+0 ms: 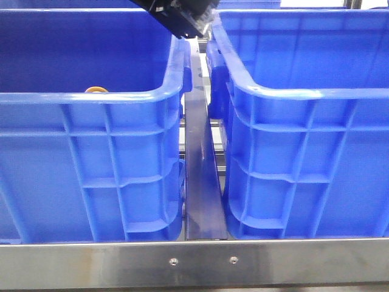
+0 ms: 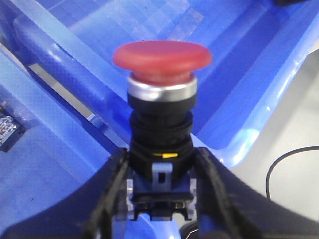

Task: Pick red and yellow buttons and place in box
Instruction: 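Grasp the red button with the right gripper and open the left gripper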

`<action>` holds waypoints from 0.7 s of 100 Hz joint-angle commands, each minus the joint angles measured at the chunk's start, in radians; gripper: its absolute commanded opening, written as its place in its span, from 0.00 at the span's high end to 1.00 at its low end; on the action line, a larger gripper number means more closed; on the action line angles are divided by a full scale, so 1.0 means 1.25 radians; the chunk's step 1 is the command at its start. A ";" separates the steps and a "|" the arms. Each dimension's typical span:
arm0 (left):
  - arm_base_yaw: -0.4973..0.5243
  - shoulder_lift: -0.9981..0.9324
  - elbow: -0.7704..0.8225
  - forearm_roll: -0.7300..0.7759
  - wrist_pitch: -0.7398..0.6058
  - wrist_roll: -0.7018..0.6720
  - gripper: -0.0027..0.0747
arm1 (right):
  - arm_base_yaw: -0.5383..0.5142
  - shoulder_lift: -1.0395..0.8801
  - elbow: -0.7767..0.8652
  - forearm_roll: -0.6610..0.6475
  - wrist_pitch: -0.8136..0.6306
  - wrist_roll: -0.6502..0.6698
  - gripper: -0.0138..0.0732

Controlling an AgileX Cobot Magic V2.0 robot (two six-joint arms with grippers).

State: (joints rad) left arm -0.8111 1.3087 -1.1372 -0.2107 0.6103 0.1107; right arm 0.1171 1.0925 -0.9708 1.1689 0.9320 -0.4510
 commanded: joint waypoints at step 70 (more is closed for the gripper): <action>-0.007 -0.024 -0.020 -0.016 -0.061 0.000 0.82 | 0.150 0.183 -0.125 0.053 -0.055 -0.047 0.68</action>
State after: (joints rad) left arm -0.8111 1.3087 -1.1372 -0.2129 0.6034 0.1107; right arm 0.3038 1.3481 -1.0898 1.1715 0.8691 -0.4881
